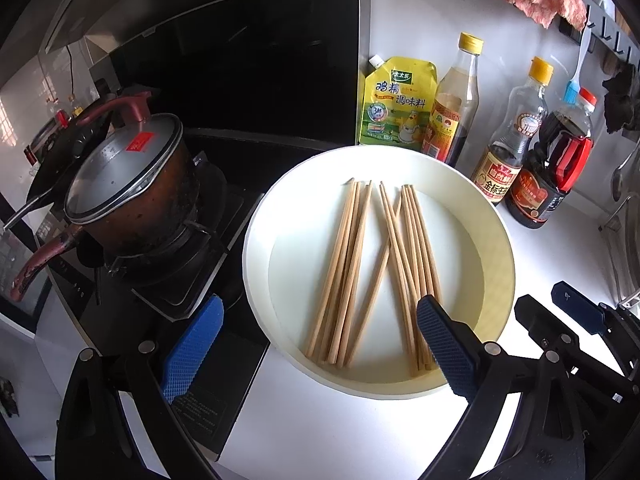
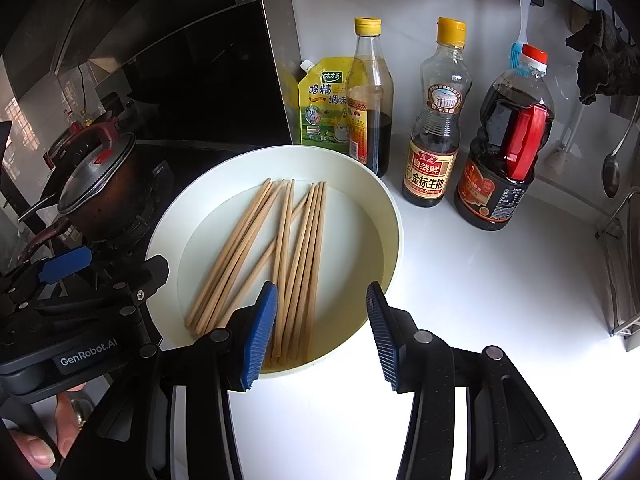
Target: Organize utensils
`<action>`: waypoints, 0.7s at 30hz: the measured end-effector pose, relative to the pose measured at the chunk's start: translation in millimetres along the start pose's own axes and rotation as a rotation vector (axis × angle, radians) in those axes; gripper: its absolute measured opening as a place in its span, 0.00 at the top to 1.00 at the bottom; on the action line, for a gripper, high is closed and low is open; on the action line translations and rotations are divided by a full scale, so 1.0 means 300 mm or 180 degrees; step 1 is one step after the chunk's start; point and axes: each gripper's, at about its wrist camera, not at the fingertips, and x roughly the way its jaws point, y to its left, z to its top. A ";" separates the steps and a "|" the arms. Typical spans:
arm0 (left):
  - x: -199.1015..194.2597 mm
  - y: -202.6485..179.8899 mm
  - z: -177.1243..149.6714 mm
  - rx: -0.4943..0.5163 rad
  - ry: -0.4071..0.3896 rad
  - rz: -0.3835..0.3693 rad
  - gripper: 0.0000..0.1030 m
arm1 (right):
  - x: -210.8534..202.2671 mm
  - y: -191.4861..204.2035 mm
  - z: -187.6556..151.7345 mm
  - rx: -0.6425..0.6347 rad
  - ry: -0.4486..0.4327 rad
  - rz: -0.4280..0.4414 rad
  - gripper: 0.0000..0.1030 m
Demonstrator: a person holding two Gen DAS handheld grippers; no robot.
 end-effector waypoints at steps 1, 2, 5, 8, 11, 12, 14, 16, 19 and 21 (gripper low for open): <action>0.002 -0.001 0.000 0.0007 0.0012 0.0005 0.07 | 0.000 0.000 0.000 0.0001 0.0000 0.0001 0.57; 0.004 -0.003 -0.001 0.0013 0.0023 0.0025 0.07 | 0.000 -0.001 0.000 -0.0003 0.0004 0.0005 0.57; 0.005 -0.008 -0.007 0.0016 0.0034 0.0082 0.07 | -0.002 -0.003 0.001 -0.0007 -0.0001 0.0013 0.57; 0.004 -0.007 -0.007 0.0007 0.0040 0.0099 0.07 | -0.004 -0.002 0.001 -0.0002 0.0000 0.0008 0.57; -0.001 -0.003 -0.006 -0.0013 0.0031 0.0098 0.06 | -0.004 -0.004 0.002 -0.0009 0.0001 0.0013 0.57; -0.004 -0.001 -0.005 -0.0023 0.0021 0.0101 0.06 | -0.005 -0.004 0.002 -0.0011 -0.0001 0.0015 0.57; -0.008 0.003 -0.003 -0.0037 0.0003 0.0104 0.06 | -0.007 -0.004 0.002 -0.0008 -0.0006 0.0012 0.57; -0.013 0.004 -0.002 -0.0048 -0.0009 0.0102 0.06 | -0.010 -0.005 0.003 -0.0010 -0.0009 0.0010 0.57; -0.018 0.004 -0.003 -0.0052 -0.0015 0.0096 0.06 | -0.010 -0.004 0.003 -0.0009 -0.0009 0.0011 0.57; -0.020 0.003 -0.003 -0.0048 -0.0018 0.0097 0.06 | -0.012 -0.004 0.003 -0.0015 -0.0012 0.0013 0.57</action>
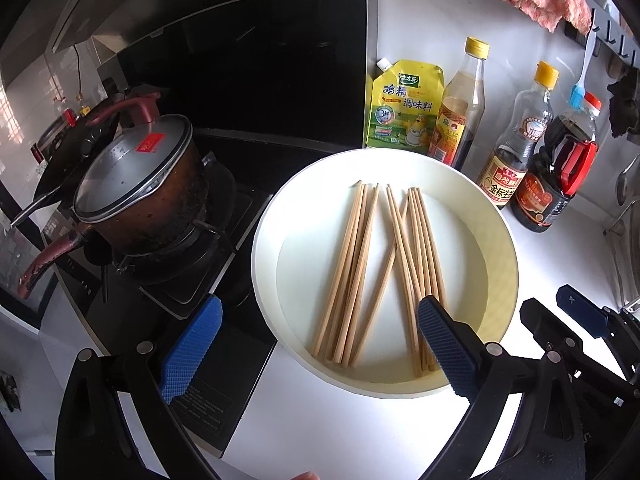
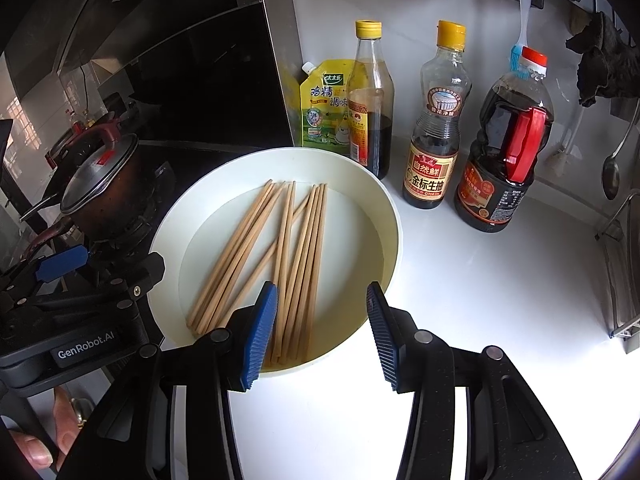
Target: Organize utensils
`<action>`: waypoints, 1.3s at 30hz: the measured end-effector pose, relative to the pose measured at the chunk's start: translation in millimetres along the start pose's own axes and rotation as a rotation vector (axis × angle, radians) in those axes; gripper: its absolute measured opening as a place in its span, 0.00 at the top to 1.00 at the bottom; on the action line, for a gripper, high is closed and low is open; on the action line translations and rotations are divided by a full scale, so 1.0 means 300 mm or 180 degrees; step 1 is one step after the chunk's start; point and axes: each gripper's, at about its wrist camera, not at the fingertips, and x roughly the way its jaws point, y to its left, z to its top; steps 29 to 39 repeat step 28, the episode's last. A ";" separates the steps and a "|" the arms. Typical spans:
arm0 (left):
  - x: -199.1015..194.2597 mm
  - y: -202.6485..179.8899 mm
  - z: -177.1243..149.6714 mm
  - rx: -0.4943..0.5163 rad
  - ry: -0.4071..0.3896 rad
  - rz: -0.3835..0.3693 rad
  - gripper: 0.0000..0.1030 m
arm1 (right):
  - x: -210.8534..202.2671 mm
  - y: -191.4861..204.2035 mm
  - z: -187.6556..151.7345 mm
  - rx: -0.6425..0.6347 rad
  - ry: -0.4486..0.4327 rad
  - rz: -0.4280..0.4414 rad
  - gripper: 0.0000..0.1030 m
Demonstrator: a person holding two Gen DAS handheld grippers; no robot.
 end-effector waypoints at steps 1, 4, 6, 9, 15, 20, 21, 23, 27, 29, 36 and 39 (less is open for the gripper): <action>-0.001 -0.001 0.000 0.0002 -0.0001 0.0002 0.06 | 0.000 0.000 0.000 -0.0001 -0.0002 0.0001 0.57; -0.003 -0.002 0.000 0.0007 -0.0004 0.0004 0.06 | -0.001 0.000 -0.001 0.0000 0.0000 0.0001 0.56; -0.004 -0.003 0.000 0.0008 -0.0005 0.0004 0.06 | -0.002 0.000 -0.001 -0.0002 -0.0003 0.0002 0.57; -0.004 -0.003 -0.001 0.0006 -0.0001 -0.0002 0.06 | -0.001 0.000 -0.002 0.0000 -0.0002 0.0002 0.57; -0.015 -0.004 -0.006 0.0018 -0.0028 -0.0012 0.06 | -0.007 0.003 -0.004 -0.0009 -0.0011 0.0002 0.57; -0.020 -0.001 -0.007 0.0027 -0.0037 -0.0014 0.06 | -0.013 0.007 -0.005 -0.0017 -0.0019 0.0006 0.57; -0.020 0.000 -0.007 0.0021 -0.0029 -0.0007 0.06 | -0.016 0.009 -0.006 -0.0017 -0.0022 0.0007 0.57; -0.019 0.003 -0.006 0.0008 -0.0014 0.0010 0.06 | -0.019 0.009 -0.006 -0.0013 -0.0026 0.0009 0.57; -0.020 0.005 -0.010 0.0018 -0.0002 0.0017 0.06 | -0.023 0.010 -0.010 0.0000 -0.0033 0.0007 0.57; -0.022 0.005 -0.012 0.0013 -0.0002 0.0010 0.06 | -0.025 0.009 -0.012 0.0002 -0.0035 0.0007 0.57; -0.022 0.005 -0.012 0.0013 -0.0002 0.0010 0.06 | -0.025 0.009 -0.012 0.0002 -0.0035 0.0007 0.57; -0.022 0.005 -0.012 0.0013 -0.0002 0.0010 0.06 | -0.025 0.009 -0.012 0.0002 -0.0035 0.0007 0.57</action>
